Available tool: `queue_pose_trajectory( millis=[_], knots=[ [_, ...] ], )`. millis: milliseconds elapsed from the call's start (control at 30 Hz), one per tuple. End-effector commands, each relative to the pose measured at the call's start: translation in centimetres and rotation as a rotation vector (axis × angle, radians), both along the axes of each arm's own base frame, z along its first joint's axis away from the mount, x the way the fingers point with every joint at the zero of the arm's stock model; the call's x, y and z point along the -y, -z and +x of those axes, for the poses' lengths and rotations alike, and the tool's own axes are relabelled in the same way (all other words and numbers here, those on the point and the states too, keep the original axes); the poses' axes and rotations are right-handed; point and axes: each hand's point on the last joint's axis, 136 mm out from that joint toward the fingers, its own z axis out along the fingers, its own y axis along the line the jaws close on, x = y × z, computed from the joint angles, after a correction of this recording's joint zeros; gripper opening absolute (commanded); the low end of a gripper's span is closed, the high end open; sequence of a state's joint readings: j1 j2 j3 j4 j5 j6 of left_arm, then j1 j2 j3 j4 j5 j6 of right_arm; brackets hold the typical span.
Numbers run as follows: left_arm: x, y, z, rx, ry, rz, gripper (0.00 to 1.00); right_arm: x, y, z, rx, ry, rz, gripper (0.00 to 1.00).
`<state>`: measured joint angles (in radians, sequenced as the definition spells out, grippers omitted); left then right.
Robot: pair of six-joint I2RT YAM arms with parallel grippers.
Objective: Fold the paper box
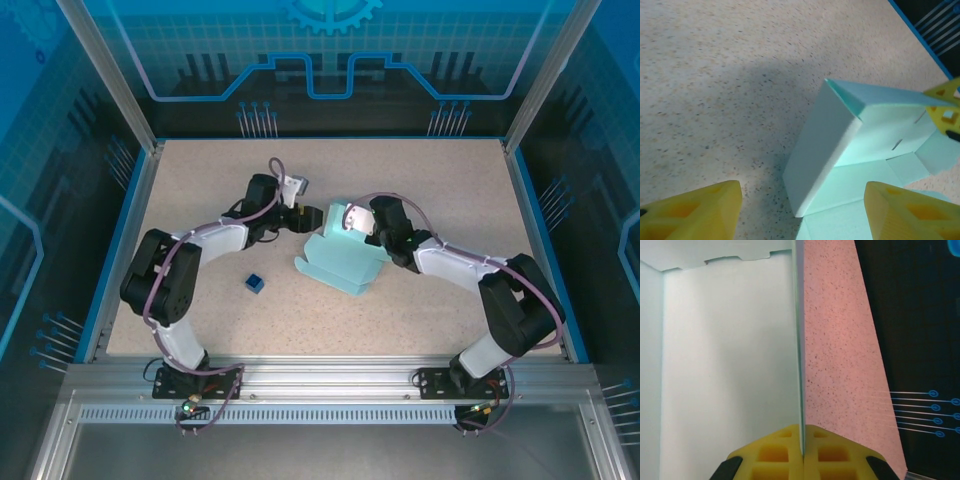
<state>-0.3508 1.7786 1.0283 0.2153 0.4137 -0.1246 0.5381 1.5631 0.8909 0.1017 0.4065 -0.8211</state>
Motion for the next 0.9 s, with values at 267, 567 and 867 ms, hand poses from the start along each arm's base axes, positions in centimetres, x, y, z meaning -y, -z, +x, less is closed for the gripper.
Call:
queue_pose_trajectory(
  millis=[267,567,867],
  knots=[
    [3.7,1.9,0.7,0.080,0.134,0.113,0.54,-0.7,-1.5,-0.3,-0.045,-0.014,0.089,0.00],
    [4.3,2.9,1.0,0.095,0.133,0.173,0.30,-0.9,-1.5,-0.3,-0.053,-0.014,0.104,0.00],
    [4.2,3.0,1.5,0.126,0.094,0.229,0.16,-1.1,-1.6,-0.3,-0.059,-0.010,0.120,0.00]
  ],
)
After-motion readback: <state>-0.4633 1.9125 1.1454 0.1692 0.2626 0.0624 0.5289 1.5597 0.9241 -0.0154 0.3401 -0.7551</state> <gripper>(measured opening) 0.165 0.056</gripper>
